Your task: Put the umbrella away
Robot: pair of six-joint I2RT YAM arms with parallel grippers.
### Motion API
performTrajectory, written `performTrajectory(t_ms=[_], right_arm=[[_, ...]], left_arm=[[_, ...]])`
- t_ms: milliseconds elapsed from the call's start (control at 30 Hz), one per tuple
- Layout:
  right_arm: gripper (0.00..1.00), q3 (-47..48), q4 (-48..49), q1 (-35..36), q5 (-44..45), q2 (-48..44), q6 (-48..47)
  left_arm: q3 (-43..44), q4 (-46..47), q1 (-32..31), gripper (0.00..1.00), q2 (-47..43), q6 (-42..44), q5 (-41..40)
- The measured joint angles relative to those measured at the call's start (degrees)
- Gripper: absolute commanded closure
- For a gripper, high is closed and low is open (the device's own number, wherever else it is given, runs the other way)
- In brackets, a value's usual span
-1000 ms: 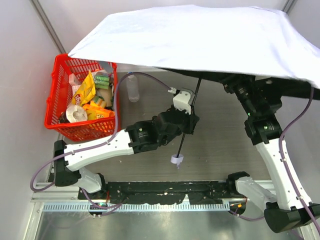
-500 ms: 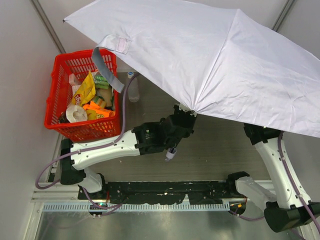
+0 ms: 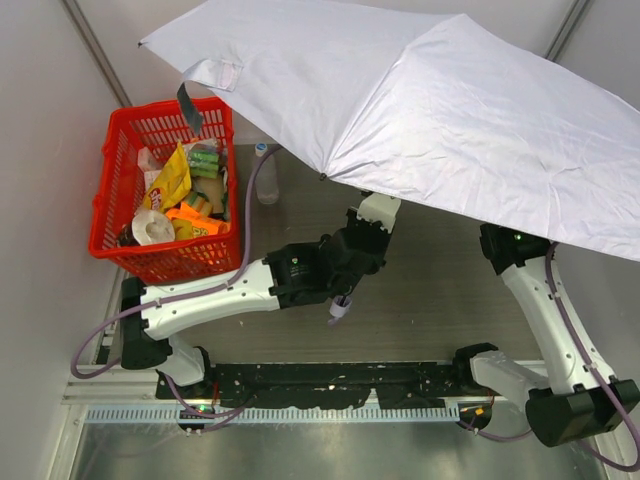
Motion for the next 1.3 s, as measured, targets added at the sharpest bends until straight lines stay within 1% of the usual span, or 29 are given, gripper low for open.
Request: performTrajectory(t_ms=[233, 500, 600, 633, 667, 767, 900, 933, 967, 1000, 1100, 1167, 1200, 1300], right_arm=[[0.36, 3.3, 2.1, 0.0, -0.1, 5.6, 2.2], [0.39, 6.3, 4.5, 0.0, 1.2, 8.0, 3.7], [0.43, 7.3, 4.5, 0.0, 2.5, 8.8, 4.0], [0.46, 8.0, 4.4, 0.0, 2.6, 9.2, 4.1], [0.47, 9.1, 3.6, 0.0, 2.3, 9.9, 4.1], [0.58, 11.8, 2.5, 0.2, 1.1, 11.9, 4.1], [0.61, 12.6, 1.5, 0.2, 0.4, 12.3, 4.1], [0.65, 12.7, 1.3, 0.2, 0.3, 12.3, 3.9], [0.74, 12.7, 0.9, 0.2, 0.3, 12.3, 3.7], [0.77, 12.8, 0.4, 0.2, 0.3, 12.3, 3.5], [0.79, 12.9, -1.2, 0.2, 0.6, 12.2, 2.5], [0.89, 13.5, -2.9, 0.3, 0.9, 12.2, 2.0], [1.00, 14.1, -4.0, 0.3, 1.0, 12.2, 1.8], [1.00, 16.8, -9.2, 0.4, 2.4, 12.3, 1.7]], left_arm=[[1.7, -0.4, 0.0, 1.00, 0.7, -0.1, 0.3], [1.7, -0.9, 0.0, 1.00, 1.0, -0.8, 0.7], [1.7, -1.0, -0.2, 1.00, 1.4, -1.3, 0.9], [1.8, -1.0, -0.2, 1.00, 1.6, -1.4, 0.9], [1.9, -0.9, -0.2, 1.00, 1.8, -1.6, 0.9], [2.9, -0.8, 0.1, 1.00, 2.2, -1.9, 0.7], [3.4, -0.8, 0.1, 1.00, 2.3, -1.9, 0.3], [3.4, -0.8, 0.1, 1.00, 2.3, -1.9, 0.2], [3.4, -0.9, 0.1, 1.00, 2.3, -1.8, 0.1], [3.4, -1.0, 0.1, 1.00, 2.3, -1.8, 0.0], [3.4, -1.4, 0.0, 1.00, 2.3, -1.6, -0.6], [3.4, -1.5, -0.1, 1.00, 2.4, -1.4, -1.0], [3.5, -1.6, -0.2, 1.00, 2.6, -1.3, -1.4], [5.1, -1.9, -0.8, 1.00, 4.0, -0.3, -4.0]])
